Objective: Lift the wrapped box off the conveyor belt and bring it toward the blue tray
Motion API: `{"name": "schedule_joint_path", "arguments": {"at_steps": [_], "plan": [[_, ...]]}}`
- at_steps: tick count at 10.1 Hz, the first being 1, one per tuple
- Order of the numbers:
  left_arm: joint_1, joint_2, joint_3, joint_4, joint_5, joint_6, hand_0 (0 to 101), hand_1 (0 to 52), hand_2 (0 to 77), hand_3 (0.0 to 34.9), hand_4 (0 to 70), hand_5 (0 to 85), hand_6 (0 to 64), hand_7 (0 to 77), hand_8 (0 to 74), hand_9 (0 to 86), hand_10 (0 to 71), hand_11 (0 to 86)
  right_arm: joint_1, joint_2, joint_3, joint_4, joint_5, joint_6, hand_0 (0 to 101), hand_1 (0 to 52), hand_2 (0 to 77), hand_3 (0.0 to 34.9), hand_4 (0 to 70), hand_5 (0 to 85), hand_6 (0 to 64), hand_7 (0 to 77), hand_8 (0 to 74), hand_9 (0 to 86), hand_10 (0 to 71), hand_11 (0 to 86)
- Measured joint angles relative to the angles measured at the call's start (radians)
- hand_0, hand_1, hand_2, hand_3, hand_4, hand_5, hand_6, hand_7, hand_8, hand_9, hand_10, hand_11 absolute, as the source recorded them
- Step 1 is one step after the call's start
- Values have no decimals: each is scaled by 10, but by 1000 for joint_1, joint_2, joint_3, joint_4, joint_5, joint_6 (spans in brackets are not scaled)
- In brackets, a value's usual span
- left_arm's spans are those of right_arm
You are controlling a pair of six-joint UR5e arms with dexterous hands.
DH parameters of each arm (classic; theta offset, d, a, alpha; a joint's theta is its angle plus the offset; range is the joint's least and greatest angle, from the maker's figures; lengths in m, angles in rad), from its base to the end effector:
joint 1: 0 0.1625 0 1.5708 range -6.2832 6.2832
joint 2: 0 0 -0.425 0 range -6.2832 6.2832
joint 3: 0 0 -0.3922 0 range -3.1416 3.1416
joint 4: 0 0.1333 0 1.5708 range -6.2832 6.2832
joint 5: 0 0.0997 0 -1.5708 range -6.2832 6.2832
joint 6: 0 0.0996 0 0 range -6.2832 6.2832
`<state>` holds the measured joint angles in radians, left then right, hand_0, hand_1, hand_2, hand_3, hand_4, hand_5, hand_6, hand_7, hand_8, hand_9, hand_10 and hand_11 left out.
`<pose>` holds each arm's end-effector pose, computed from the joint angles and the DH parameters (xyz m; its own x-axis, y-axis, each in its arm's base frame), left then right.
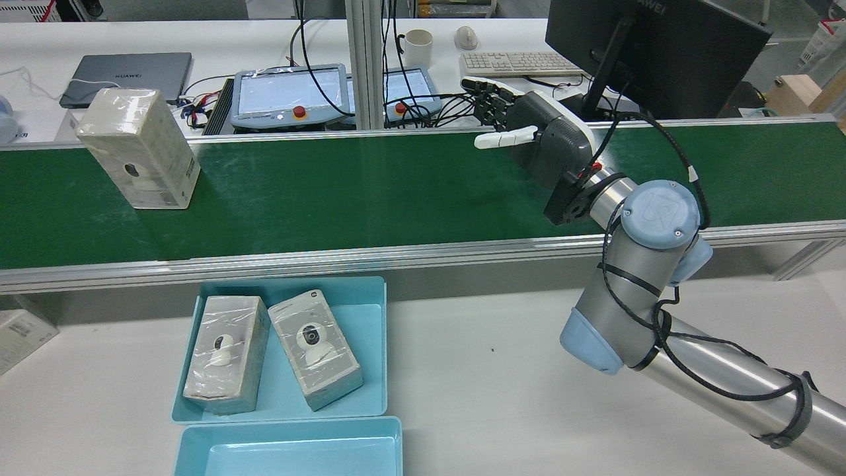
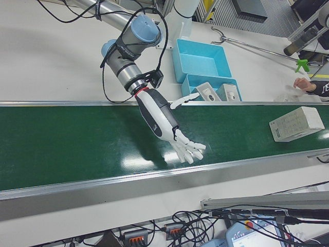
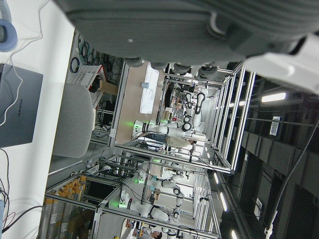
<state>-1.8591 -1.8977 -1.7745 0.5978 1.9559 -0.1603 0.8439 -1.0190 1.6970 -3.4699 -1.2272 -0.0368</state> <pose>-0.2512 -0.5098 0.4722 -0.9793 -0.0843 0.1842 -0.1777 -0.0788 -0.9809 -0.3076 -0.5970 0.3400 -0.9216 0.3795 -0.0808 0.1939 0.2702 -0.9431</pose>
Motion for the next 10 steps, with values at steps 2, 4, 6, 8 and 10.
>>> {"name": "schedule_joint_path", "arguments": {"at_steps": [2,4,6,8,10], "plan": [[0,0,0,0,0,0,0,0,5,0,0,11,5,5,5,0,5,5,0,-1,0,0,0,0,474,142,93,0,82,191,27,16,16,38,0,5],[0,0,0,0,0,0,0,0,11,0,0,11,5,5,5,0,5,5,-2,-1,0,0,1,-1,474,136,93,0,82,191,33,16,16,49,0,5],[0,0,0,0,0,0,0,0,11,0,0,11,5,5,5,0,5,5,-3,-1,5,0,1,-4,474,142,93,0,71,191,33,16,16,49,0,5],[0,0,0,0,0,0,0,0,5,0,0,11,5,5,5,0,5,5,-2,-1,15,0,2,-9,474,142,93,0,71,191,33,16,16,49,0,5],[0,0,0,0,0,0,0,0,11,0,0,11,5,5,5,0,0,5,0,-1,19,0,2,-10,473,142,104,0,76,191,33,16,16,49,0,11]]}}
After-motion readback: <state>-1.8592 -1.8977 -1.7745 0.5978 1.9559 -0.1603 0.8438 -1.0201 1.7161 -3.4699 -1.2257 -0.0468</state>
